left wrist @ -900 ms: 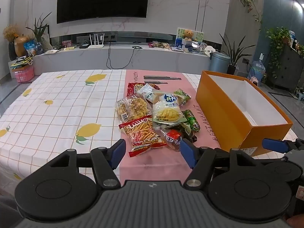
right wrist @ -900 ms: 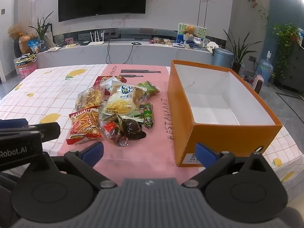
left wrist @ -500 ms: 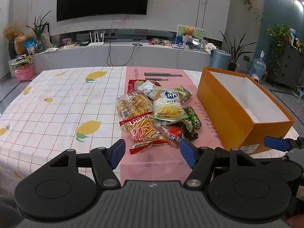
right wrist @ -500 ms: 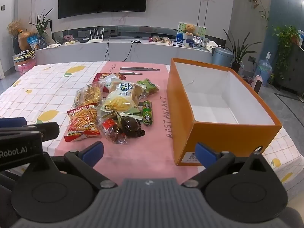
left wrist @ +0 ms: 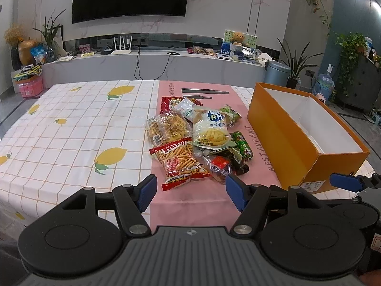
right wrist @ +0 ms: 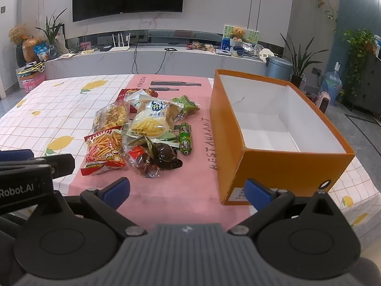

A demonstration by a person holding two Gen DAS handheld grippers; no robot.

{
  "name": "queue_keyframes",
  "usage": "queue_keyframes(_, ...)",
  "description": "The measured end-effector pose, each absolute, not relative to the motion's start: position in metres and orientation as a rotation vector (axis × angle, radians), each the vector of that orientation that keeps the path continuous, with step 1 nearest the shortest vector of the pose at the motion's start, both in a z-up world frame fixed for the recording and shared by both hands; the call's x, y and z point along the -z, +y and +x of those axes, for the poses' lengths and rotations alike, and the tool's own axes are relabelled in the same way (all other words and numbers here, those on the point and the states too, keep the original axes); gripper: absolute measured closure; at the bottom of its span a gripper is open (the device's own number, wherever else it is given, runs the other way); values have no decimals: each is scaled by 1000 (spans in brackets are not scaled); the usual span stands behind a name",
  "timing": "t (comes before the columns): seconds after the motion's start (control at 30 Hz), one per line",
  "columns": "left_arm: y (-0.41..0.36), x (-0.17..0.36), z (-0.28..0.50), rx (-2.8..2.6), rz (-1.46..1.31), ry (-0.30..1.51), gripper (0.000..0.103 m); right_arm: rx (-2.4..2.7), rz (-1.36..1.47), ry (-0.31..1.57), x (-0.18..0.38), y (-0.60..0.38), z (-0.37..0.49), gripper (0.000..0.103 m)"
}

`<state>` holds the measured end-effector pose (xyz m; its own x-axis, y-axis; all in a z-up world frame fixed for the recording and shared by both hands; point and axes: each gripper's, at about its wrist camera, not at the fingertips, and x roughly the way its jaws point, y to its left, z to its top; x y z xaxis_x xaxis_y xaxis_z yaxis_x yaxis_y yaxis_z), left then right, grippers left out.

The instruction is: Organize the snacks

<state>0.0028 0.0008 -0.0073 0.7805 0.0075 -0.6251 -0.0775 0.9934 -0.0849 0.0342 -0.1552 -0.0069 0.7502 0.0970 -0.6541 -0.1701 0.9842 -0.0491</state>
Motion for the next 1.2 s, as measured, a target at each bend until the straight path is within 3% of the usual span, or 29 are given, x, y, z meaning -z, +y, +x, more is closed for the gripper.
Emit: queue_keyframes(1.2,1,11,5,-46,-104,696,25,-156,-130,730,9,-152,34,3)
